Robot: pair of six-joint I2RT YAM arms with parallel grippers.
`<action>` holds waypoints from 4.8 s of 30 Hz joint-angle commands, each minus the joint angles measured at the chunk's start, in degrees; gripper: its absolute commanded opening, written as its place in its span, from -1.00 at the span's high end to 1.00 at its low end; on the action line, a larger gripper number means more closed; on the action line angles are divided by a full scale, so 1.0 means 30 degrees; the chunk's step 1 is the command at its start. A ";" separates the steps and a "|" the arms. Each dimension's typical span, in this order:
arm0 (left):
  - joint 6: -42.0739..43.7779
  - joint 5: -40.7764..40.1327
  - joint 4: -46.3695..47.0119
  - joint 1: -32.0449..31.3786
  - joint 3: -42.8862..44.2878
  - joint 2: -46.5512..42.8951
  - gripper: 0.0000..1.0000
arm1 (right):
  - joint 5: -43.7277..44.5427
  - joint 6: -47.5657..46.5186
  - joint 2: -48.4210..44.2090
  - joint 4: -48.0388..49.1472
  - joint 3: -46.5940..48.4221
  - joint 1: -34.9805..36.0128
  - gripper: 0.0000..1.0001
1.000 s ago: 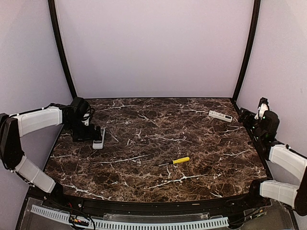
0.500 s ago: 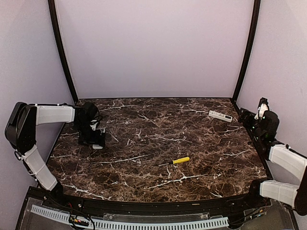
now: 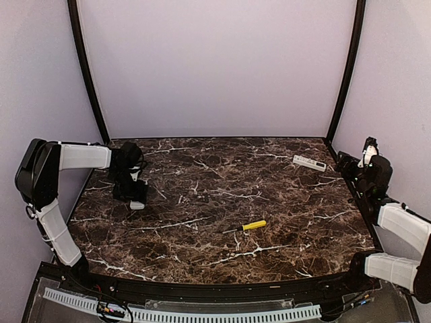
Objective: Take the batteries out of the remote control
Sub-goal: Pick up the remote control from the center of the board, then pass from the left arm to the right
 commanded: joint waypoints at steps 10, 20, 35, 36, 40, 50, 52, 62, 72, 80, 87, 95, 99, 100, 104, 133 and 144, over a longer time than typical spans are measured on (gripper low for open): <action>-0.0014 -0.0306 -0.0407 -0.0078 0.0608 0.0267 -0.42 | 0.0151 0.0295 -0.0129 0.0185 0.0371 -0.0064 -0.97; -0.0066 0.0497 -0.0361 -0.0078 0.0652 0.0799 -0.44 | 0.0070 0.0351 -0.0018 0.0193 0.0437 -0.0066 -0.97; -0.0022 -0.0220 -0.0660 -0.0078 0.0734 0.1075 -0.45 | 0.0039 0.0417 0.0094 0.0271 0.0459 -0.0072 -0.96; -0.0022 -0.0275 -0.0687 -0.0078 0.0730 0.1091 -0.45 | 0.0055 0.0435 0.0103 0.0259 0.0459 -0.0071 -0.96; 0.0004 -0.0542 -0.0772 -0.0078 0.0782 0.1106 -0.41 | 0.0056 0.0438 0.0049 0.0272 0.0459 -0.0067 -0.96; 0.0008 0.0556 -0.0650 -0.0077 0.0700 0.1406 -0.28 | 0.0103 0.0441 -0.0054 0.0236 0.0430 -0.0079 -0.96; 0.0033 0.0610 -0.0647 -0.0063 0.0649 0.1488 -0.26 | 0.0154 0.0441 -0.0079 0.0204 0.0430 -0.0084 -0.96; 0.0004 0.0792 -0.0764 -0.0020 0.0609 0.1837 -0.10 | 0.0284 0.0441 -0.0163 0.0149 0.0430 -0.0078 -0.96; -0.0170 0.1117 -0.0346 0.0126 0.0402 0.1086 0.06 | 0.0159 0.0484 -0.0352 0.0113 0.0415 -0.0069 -0.96; -0.0234 0.3189 0.1696 0.0112 -0.1133 -0.2716 0.11 | -0.3502 0.0490 -0.1753 -0.1131 0.1395 -0.0084 -0.96; 0.0415 0.8952 0.4771 -0.0502 -0.2162 -0.6464 0.15 | -1.0284 0.0502 -0.3144 -0.4467 0.4171 0.0184 -0.97; -0.2208 1.4075 0.9915 -0.3794 -0.2387 -0.9207 0.15 | -1.6750 0.2697 -0.1953 -0.5597 0.6952 0.4543 -0.97; -0.4249 1.5185 1.2546 -0.4830 -0.2959 -1.0529 0.15 | -1.6193 0.3432 -0.0955 -0.5166 0.7797 0.8300 -0.97; -0.4990 1.5691 1.3630 -0.4959 -0.3080 -1.0703 0.15 | -1.5928 0.3668 -0.0603 -0.4903 0.7972 0.9058 -0.97; -0.5596 1.5970 1.4227 -0.6214 -0.2955 -1.1181 0.16 | -1.5516 0.5044 0.1511 -0.2928 0.8655 1.1948 -0.97; -0.6640 1.6991 1.6572 -0.9042 -0.2139 -1.1284 0.20 | -1.4520 0.8563 1.0801 0.2117 1.4392 1.9109 -0.75; -0.6480 1.7003 1.6181 -0.9066 -0.2008 -1.1440 0.23 | -1.3737 0.8731 1.0836 0.2908 1.4197 1.9162 -0.59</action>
